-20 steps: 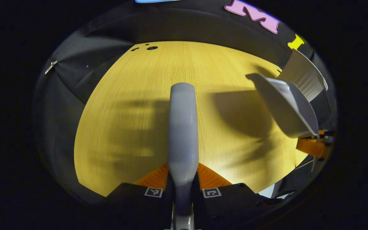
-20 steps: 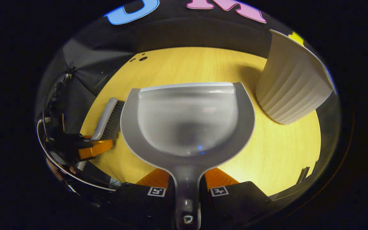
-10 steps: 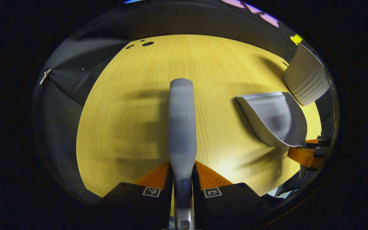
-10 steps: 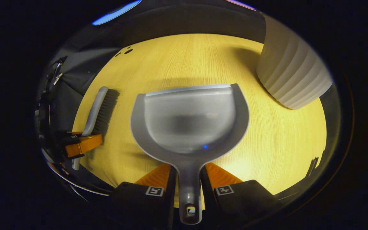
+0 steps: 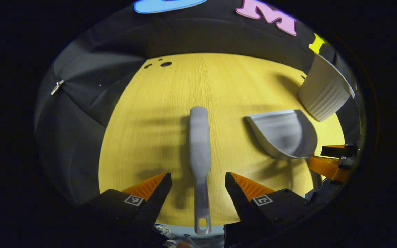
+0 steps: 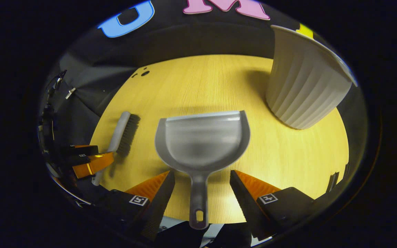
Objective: Pick up the small broom and dustpan from the desktop, sweep the trash into the dustpan with the broom, and then empty the trash into the garbage bin.
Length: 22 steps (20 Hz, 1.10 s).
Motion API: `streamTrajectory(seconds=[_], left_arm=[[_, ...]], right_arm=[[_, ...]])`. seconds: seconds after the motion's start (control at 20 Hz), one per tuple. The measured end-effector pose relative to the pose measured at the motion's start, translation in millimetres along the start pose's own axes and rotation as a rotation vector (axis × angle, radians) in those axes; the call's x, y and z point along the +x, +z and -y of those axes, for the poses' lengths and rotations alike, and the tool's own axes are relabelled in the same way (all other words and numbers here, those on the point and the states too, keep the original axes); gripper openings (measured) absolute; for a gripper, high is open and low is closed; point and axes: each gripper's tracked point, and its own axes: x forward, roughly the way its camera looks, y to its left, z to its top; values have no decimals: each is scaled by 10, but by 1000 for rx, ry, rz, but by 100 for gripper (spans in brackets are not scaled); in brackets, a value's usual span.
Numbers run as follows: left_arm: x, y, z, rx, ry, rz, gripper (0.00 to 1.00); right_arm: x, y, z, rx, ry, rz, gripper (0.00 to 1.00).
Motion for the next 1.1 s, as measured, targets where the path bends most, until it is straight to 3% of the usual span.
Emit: streamTrajectory(seconds=[0.25, 0.4, 0.65, 0.85, 1.1], left_arm=[[-863, 477, 169, -6, 22, 309, 99], [-1474, 621, 377, -19, 16, 488, 98], [-2031, 330, 589, 3, 115, 667, 98], [-2388, 124, 780, -70, 85, 755, 98], [-2630, -52, 1021, -53, 86, 797, 98]], right_arm=[[-778, 468, 219, -4, -33, 269, 99], [-1274, 567, 262, -11, -37, 373, 99], [-1867, 679, 235, -98, -53, 616, 99], [-2005, 448, 153, -154, -21, 657, 99], [-1931, -114, 192, -251, 1, 552, 99]])
